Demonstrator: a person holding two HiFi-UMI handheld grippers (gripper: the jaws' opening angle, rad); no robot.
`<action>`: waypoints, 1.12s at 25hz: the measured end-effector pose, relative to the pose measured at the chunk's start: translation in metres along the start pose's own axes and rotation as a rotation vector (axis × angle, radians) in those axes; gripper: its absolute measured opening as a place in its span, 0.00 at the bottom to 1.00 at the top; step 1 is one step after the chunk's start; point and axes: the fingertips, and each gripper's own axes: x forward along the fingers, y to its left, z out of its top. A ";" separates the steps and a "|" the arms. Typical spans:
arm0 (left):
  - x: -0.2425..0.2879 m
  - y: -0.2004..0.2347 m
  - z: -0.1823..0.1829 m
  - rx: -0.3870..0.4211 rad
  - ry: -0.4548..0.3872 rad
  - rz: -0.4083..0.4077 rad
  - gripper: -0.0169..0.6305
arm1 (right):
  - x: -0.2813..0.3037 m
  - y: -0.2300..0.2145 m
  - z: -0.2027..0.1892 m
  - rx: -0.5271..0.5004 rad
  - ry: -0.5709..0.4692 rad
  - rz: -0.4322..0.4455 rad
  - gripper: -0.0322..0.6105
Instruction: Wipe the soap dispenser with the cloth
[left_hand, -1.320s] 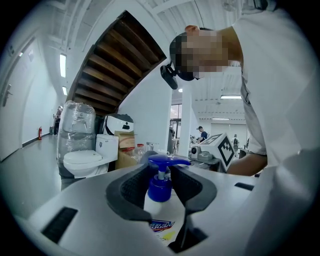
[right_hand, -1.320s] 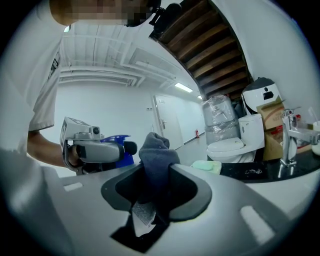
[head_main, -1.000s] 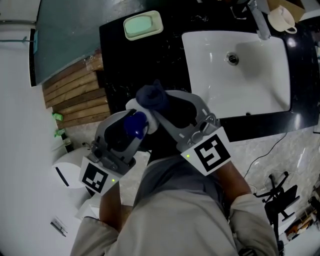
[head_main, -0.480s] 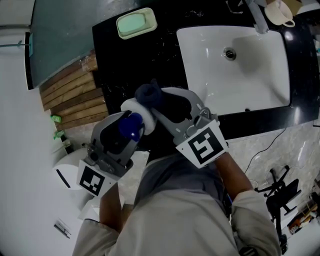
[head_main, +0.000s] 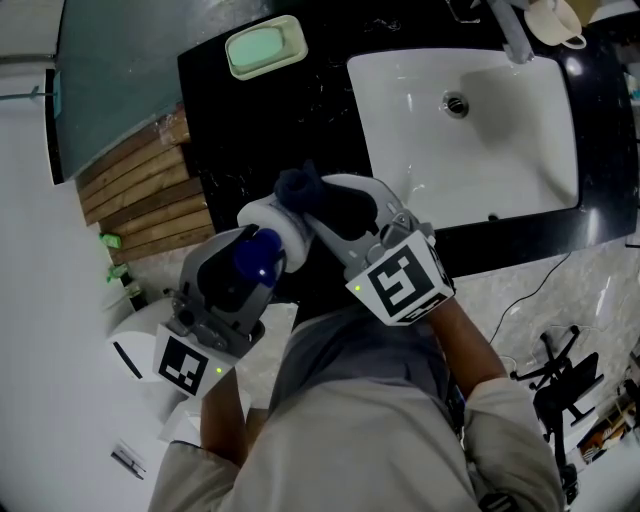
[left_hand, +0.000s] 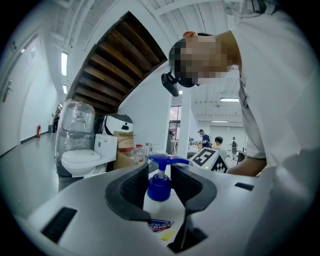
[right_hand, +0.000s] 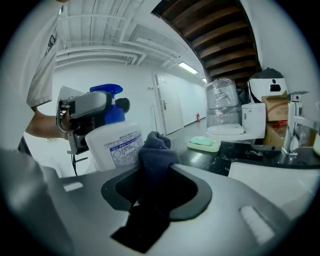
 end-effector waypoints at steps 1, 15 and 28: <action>0.000 0.000 0.000 -0.001 -0.001 0.000 0.22 | 0.000 -0.001 -0.002 0.003 0.008 -0.002 0.25; 0.000 -0.001 0.000 0.023 -0.001 0.009 0.22 | -0.006 0.004 -0.015 0.022 0.060 -0.009 0.25; 0.000 -0.001 0.000 0.028 -0.009 0.013 0.22 | -0.012 0.006 -0.013 0.023 0.068 -0.015 0.25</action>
